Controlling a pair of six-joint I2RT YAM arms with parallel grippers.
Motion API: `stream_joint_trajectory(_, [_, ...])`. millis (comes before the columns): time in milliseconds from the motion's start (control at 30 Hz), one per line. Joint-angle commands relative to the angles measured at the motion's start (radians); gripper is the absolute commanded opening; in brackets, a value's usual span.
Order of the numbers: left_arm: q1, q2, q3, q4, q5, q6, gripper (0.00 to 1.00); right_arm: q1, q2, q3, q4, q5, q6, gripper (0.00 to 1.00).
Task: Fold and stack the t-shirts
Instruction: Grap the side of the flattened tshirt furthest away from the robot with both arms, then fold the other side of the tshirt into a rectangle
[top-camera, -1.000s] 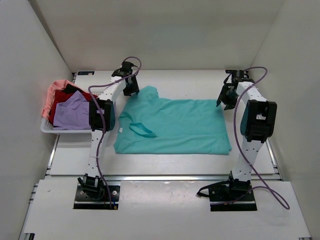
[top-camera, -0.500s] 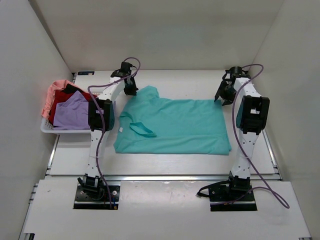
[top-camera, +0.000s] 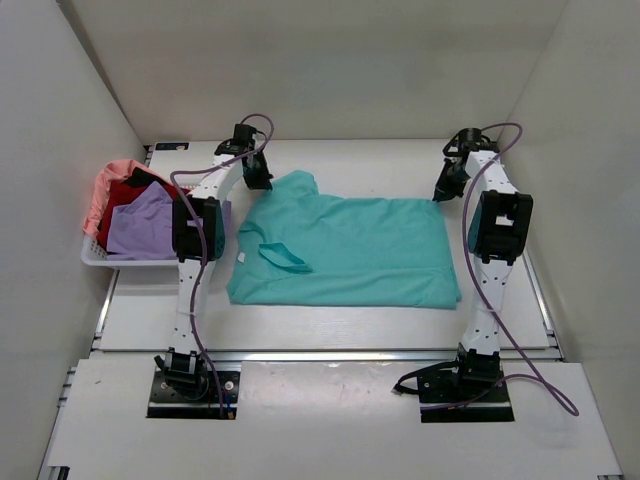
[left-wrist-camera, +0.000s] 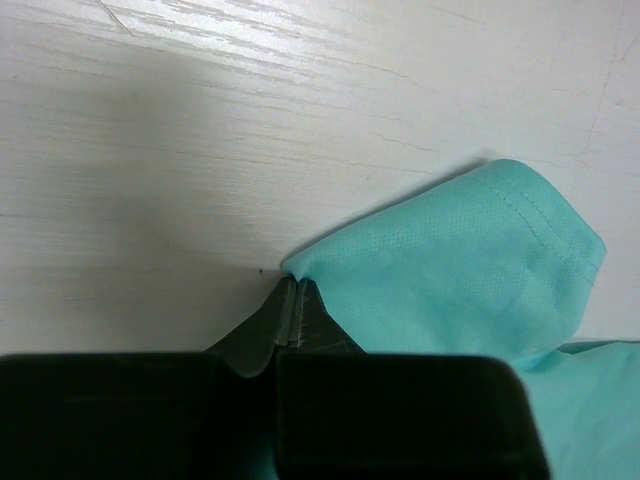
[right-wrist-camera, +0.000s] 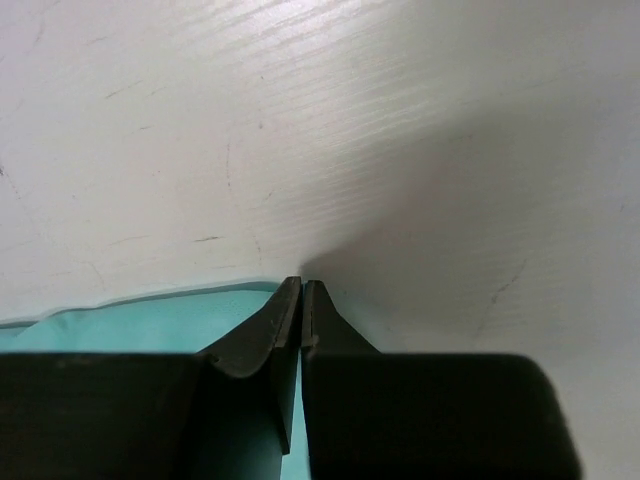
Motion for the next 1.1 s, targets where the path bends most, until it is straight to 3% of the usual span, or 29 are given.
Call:
stream_joint_trajectory(0, [0.015,-0.119,0.000,0.040,0.069,-0.018,0.00,0.000,-0.035,0.056,-0.002,0.008,-0.033,0.00])
stream_joint_trajectory(267, [0.029,-0.274,-0.118,0.048,0.122,-0.030,0.00,0.001,-0.120,0.044,-0.030,0.013,-0.109,0.00])
stream_joint_trajectory(367, [0.026,-0.333,-0.195,0.045,0.133,-0.023,0.00,0.021,-0.193,-0.030,-0.024,0.030,-0.137,0.00])
stream_joint_trajectory(600, [0.024,-0.482,-0.363,0.026,0.118,-0.006,0.00,0.038,-0.405,-0.331,0.062,0.034,-0.138,0.01])
stream_joint_trajectory(800, [0.006,-0.632,-0.631,0.042,0.098,0.019,0.00,0.028,-0.611,-0.632,0.171,0.010,-0.146,0.00])
stream_joint_trajectory(1067, [-0.003,-0.835,-0.896,0.080,0.086,0.027,0.00,-0.037,-0.759,-0.863,0.269,-0.002,-0.169,0.00])
